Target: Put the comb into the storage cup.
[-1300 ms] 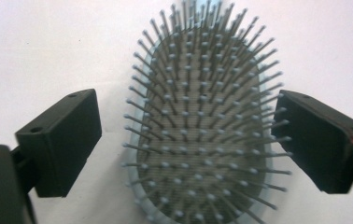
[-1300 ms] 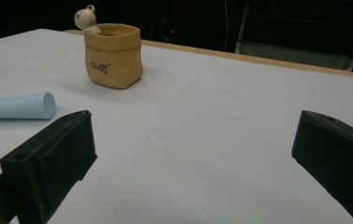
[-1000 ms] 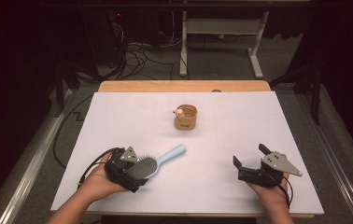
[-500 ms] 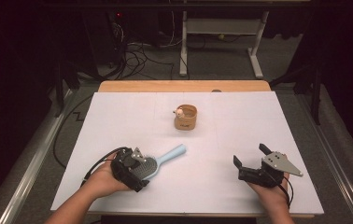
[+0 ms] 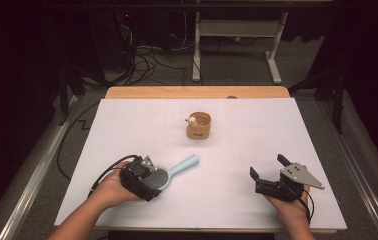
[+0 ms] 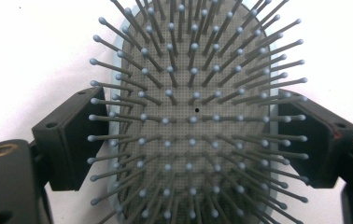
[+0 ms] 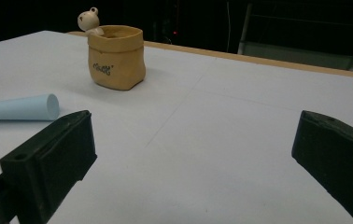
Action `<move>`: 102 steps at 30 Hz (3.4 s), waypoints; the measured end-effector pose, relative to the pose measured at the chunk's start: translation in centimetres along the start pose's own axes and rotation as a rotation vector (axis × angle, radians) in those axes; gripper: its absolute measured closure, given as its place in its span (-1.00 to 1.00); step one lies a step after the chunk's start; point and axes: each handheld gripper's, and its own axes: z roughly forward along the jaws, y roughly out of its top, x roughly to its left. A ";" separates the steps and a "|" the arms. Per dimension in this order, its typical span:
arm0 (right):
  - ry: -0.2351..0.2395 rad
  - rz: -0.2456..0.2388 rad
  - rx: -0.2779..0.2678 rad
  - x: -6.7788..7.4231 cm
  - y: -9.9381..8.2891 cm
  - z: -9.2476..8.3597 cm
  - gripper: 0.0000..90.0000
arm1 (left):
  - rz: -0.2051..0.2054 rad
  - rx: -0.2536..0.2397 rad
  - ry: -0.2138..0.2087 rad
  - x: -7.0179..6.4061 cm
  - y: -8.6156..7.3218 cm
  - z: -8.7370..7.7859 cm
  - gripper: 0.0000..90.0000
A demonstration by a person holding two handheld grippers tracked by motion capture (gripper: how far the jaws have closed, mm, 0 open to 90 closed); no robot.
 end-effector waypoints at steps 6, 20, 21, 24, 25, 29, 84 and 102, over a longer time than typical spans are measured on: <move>-0.001 0.003 -0.001 0.0 0.0 0.0 -1.00 | 0.000 0.010 -0.003 0.0 0.1 0.1 -0.67; 0.002 0.003 0.000 0.0 0.0 0.0 -1.00 | 0.024 -0.003 -0.003 0.0 0.0 0.0 -0.56; 0.003 0.004 0.000 0.1 0.0 0.1 -1.00 | 0.024 -0.003 -0.003 -0.1 0.0 0.0 -0.56; 0.004 0.004 0.003 0.1 -0.1 0.2 -1.00 | 0.026 0.007 0.004 -0.1 0.2 0.0 -0.56; 0.007 0.004 0.004 0.1 -0.1 0.2 -1.00 | 0.028 0.014 0.009 -0.2 0.3 0.0 -0.56; 0.006 0.011 0.006 0.1 -0.1 0.4 -1.00 | 0.029 0.012 0.010 -0.2 0.3 0.0 -0.55; 0.030 -0.064 0.049 1.4 2.3 4.5 -0.99 | 0.085 -0.068 0.017 -1.3 2.1 -2.2 -0.55; 0.032 -0.173 0.081 2.5 2.9 6.6 -0.98 | 0.095 -0.075 -0.001 -1.4 3.5 -2.8 -0.55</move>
